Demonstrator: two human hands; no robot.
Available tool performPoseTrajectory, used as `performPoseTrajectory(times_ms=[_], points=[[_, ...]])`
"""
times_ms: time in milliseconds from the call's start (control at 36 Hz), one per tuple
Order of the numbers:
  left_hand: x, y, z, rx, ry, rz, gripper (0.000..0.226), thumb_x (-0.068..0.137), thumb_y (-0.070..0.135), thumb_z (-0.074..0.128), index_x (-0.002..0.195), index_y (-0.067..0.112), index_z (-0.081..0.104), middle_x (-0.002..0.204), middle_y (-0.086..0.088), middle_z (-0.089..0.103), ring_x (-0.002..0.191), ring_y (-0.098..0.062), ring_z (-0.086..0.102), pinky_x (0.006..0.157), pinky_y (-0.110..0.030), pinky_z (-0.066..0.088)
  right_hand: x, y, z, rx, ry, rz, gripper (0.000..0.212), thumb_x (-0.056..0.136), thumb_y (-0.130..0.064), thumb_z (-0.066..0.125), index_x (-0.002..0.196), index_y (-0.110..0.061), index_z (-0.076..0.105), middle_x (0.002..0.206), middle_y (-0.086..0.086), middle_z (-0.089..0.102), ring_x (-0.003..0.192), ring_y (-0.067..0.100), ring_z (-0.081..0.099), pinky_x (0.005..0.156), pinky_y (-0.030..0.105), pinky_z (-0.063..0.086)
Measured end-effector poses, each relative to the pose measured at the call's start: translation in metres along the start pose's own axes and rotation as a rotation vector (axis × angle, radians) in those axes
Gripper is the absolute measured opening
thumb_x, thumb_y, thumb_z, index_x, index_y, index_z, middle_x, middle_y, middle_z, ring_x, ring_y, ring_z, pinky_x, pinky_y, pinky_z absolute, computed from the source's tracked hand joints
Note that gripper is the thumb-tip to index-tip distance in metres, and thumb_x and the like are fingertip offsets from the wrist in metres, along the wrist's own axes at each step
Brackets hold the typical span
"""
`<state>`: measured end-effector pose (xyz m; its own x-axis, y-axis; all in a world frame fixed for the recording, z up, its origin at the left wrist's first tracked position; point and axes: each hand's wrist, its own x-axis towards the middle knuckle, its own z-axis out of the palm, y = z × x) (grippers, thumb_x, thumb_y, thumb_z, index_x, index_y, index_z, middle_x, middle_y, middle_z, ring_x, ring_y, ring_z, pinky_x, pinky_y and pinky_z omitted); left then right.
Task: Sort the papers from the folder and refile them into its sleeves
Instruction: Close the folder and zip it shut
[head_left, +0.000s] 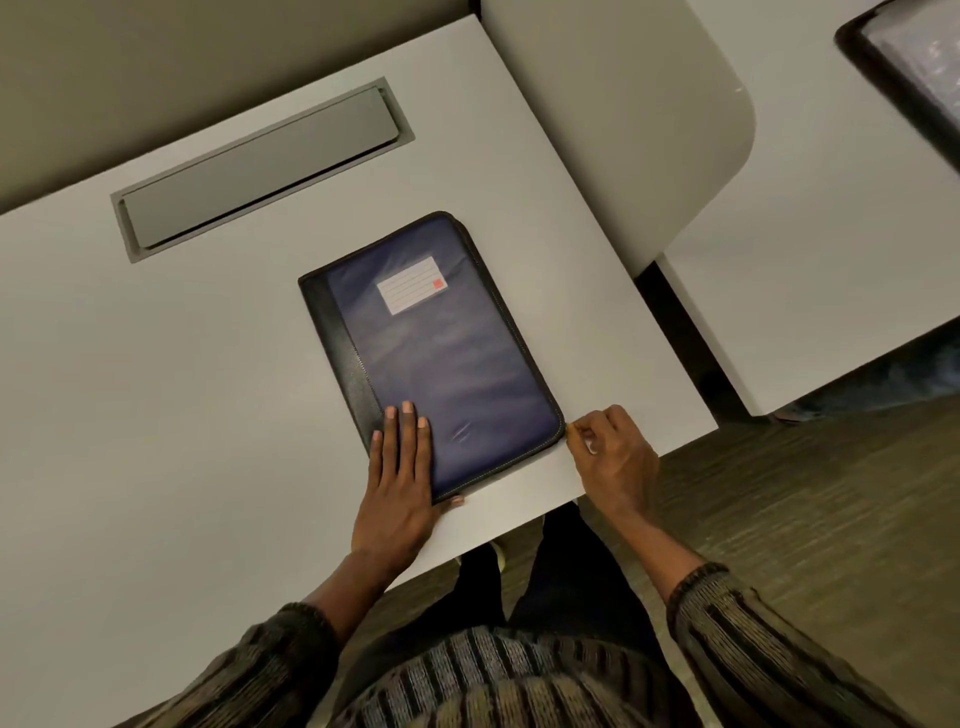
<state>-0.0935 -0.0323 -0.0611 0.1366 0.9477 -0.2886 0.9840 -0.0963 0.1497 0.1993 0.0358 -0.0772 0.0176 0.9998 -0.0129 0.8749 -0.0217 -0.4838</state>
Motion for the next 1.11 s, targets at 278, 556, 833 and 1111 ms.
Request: performPoseTrajectory(times_ms=[278, 556, 833, 1111], points=[[-0.001, -0.006, 0.001, 0.074, -0.017, 0.040, 0.105, 0.098, 0.071, 0.039, 0.168, 0.002, 0.001, 0.175, -0.021, -0.010, 0.163, -0.041, -0.006, 0.130, -0.055, 0.010, 0.040, 0.011, -0.003, 0.036, -0.105, -0.091, 0.017, 0.091, -0.030, 0.081, 0.101, -0.018, 0.074, 0.098, -0.003, 0.066, 0.068, 0.011, 0.060, 0.055, 0.021, 0.046], [-0.003, -0.006, -0.014, 0.015, -0.071, 0.030, 0.120, 0.091, 0.086, 0.045, 0.168, 0.006, 0.000, 0.176, -0.014, -0.014, 0.163, -0.035, -0.011, 0.129, -0.052, 0.010, 0.078, 0.011, -0.006, 0.131, -0.221, -0.234, 0.017, 0.090, -0.025, 0.083, 0.103, -0.017, 0.075, 0.100, -0.002, 0.066, 0.072, 0.010, 0.063, 0.061, 0.015, 0.050], [0.083, 0.042, -0.056, -0.275, 0.101, -0.279, 0.115, 0.085, 0.096, 0.042, 0.163, 0.014, 0.027, 0.177, -0.011, -0.007, 0.163, -0.028, -0.013, 0.132, -0.055, 0.005, 0.077, 0.016, -0.008, 0.206, -0.312, -0.247, 0.012, 0.091, -0.019, 0.082, 0.101, -0.018, 0.076, 0.095, -0.005, 0.063, 0.068, 0.005, 0.054, 0.062, 0.006, 0.038], [0.168, 0.075, -0.047, -0.196, -0.018, -0.441, 0.122, 0.077, 0.105, 0.025, 0.166, 0.034, -0.019, 0.170, -0.012, -0.034, 0.153, -0.046, -0.034, 0.115, -0.083, -0.006, 0.078, 0.027, -0.010, 0.201, -0.347, -0.318, 0.010, 0.098, -0.025, 0.074, 0.106, -0.021, 0.073, 0.100, -0.007, 0.060, 0.077, 0.009, 0.059, 0.061, 0.030, 0.057]])
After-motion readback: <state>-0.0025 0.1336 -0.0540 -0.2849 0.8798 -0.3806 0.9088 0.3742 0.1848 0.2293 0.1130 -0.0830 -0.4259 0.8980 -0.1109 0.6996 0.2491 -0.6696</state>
